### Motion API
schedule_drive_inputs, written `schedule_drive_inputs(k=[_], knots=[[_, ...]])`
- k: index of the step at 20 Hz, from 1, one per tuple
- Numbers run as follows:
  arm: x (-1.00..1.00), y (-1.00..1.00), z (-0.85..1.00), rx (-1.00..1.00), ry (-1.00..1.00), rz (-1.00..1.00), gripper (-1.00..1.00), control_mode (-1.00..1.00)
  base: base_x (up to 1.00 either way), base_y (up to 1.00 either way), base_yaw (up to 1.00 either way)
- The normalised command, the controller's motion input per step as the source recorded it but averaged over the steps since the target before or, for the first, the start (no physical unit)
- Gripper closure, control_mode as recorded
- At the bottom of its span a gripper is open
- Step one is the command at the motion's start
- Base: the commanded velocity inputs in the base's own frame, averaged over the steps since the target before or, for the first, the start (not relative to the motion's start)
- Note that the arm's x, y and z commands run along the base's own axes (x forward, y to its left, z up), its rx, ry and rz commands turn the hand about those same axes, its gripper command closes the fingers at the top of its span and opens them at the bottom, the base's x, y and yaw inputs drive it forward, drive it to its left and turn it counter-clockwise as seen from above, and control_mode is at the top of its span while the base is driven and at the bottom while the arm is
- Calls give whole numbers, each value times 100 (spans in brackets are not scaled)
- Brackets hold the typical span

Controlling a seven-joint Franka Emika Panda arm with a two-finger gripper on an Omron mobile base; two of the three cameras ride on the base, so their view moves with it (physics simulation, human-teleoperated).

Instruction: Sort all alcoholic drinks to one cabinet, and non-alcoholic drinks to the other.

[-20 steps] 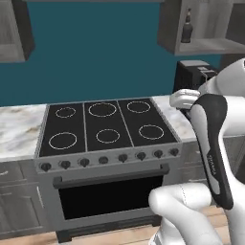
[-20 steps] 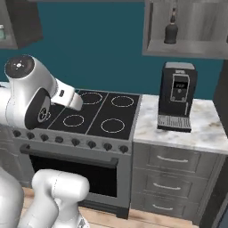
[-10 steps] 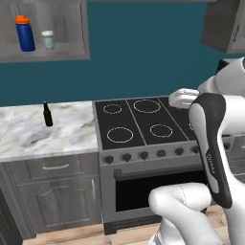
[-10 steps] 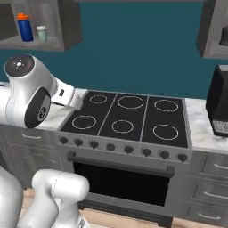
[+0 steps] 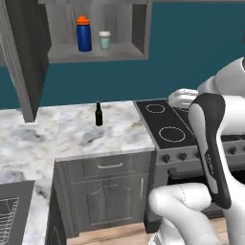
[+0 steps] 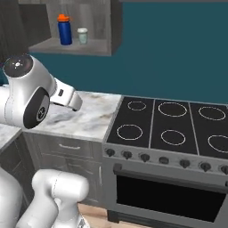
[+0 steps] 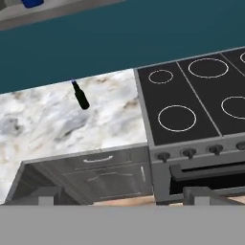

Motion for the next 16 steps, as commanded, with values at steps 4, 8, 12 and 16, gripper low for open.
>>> schedule_drive_inputs(k=[4, 8, 12, 16], knots=[[0, 0, 0, 0, 0, 0, -100, 100, 64, 66, 0], [0, 0, 0, 0, 0, 0, -100, 100, 73, 31, 0], [0, 0, 0, 0, 0, 0, -100, 100, 66, 8, 0], [0, 0, 0, 0, 0, 0, -100, 100, 43, 0, 0]])
